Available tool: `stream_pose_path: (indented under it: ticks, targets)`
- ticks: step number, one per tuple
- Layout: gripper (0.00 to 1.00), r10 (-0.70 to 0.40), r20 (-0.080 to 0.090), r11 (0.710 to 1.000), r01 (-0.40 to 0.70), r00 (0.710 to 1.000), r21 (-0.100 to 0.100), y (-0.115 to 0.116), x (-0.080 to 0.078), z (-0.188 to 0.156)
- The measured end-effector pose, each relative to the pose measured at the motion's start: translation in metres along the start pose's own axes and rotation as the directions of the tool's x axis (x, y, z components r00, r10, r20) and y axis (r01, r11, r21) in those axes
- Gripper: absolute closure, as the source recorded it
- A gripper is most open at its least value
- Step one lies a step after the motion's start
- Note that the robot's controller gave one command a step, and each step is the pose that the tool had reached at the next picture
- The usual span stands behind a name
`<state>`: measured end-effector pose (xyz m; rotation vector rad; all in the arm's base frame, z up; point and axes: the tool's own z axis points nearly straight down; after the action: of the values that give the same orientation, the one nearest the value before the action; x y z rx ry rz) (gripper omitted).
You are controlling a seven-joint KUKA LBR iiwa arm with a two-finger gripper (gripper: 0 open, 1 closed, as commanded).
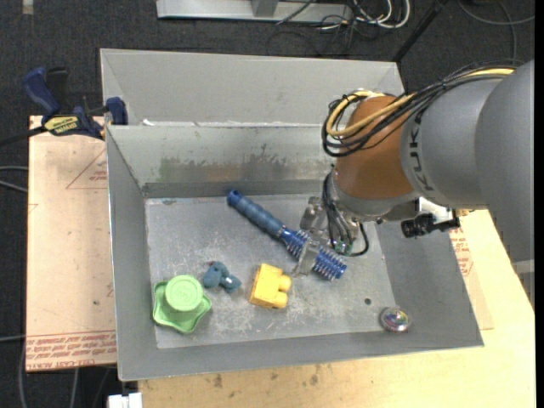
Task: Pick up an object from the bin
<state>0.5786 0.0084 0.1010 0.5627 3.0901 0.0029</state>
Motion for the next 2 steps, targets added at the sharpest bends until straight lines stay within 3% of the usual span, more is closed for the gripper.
stream_pose_path:
  ticks: [1, 2]
  targets:
    - [0.0, 0.113, -0.002, 0.994, -0.113, 0.994, 0.001, -0.007, 0.003, 0.002]
    - [0.0, 0.135, -0.003, 0.991, -0.135, 0.991, 0.003, -0.001, 0.008, 0.033]
